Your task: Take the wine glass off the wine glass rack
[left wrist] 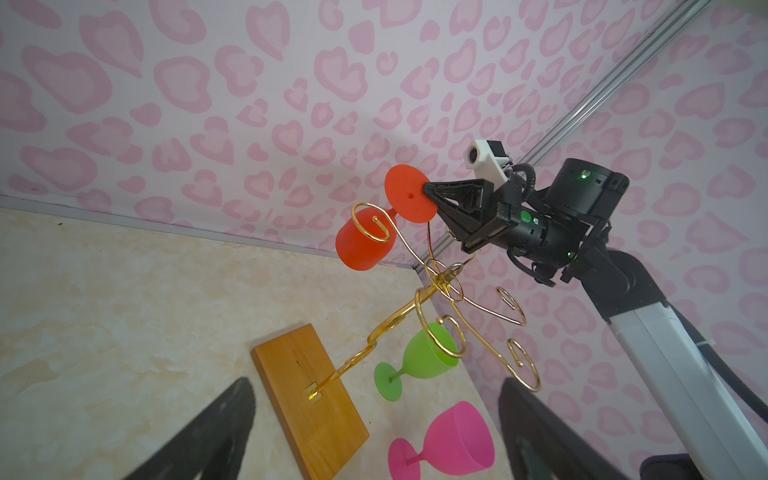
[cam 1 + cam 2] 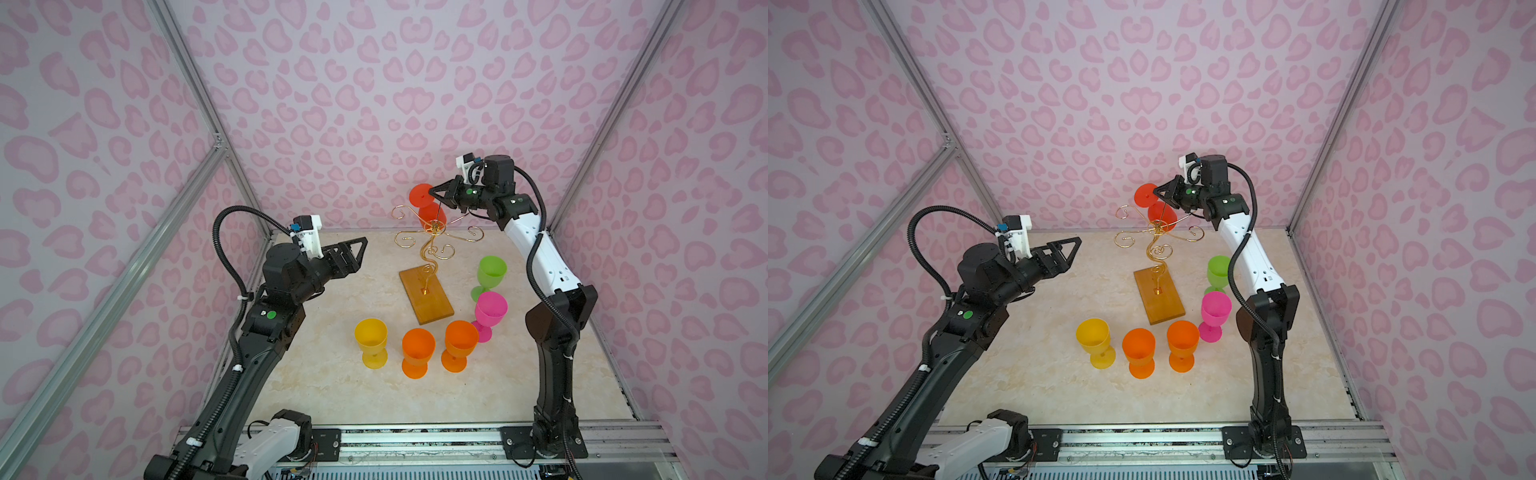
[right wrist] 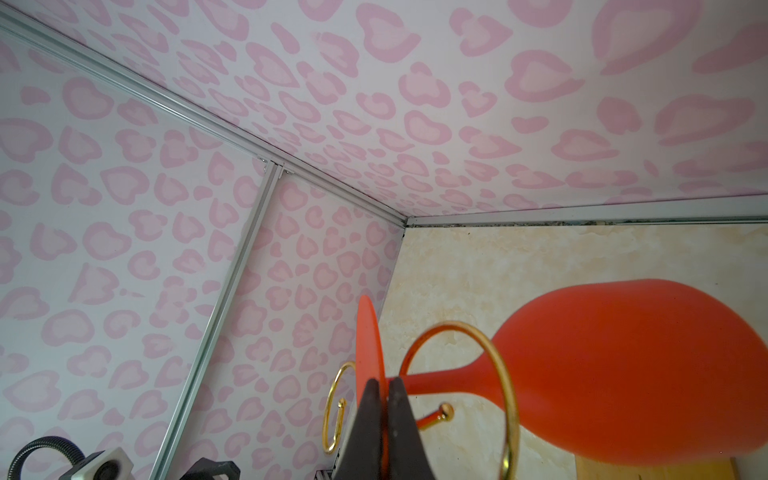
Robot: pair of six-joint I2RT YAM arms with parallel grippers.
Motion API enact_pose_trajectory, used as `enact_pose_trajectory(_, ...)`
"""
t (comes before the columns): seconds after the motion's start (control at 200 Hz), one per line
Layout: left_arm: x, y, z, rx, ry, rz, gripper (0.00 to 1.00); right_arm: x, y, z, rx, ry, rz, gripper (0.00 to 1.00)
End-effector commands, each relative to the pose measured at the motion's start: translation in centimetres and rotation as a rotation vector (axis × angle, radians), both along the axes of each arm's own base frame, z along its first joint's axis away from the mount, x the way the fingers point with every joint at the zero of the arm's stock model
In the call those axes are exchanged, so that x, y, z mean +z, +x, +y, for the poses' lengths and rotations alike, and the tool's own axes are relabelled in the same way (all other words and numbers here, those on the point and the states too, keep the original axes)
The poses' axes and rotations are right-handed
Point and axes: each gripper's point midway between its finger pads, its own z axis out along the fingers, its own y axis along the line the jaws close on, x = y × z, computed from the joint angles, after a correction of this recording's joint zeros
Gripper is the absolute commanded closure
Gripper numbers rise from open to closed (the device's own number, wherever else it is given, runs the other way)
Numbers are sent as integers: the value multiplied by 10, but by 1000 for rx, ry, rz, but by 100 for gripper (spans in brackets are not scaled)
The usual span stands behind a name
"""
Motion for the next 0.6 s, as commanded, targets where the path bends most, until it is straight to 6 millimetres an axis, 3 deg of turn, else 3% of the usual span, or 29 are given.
enact_pose_trajectory(0.0, 10, -1, -1, -10, -7, -41, 7, -8, 3, 0, 1, 10, 29, 100)
enact_pose_trajectory(0.375, 9, -2, -2, -14, -6, -38, 7, -2, 4, -8, -11, 25, 20, 100)
enact_pose_trajectory(0.595, 7, -1, -2, -14, -9, -32, 7, 2, -4, 1, 15, 27, 11, 100)
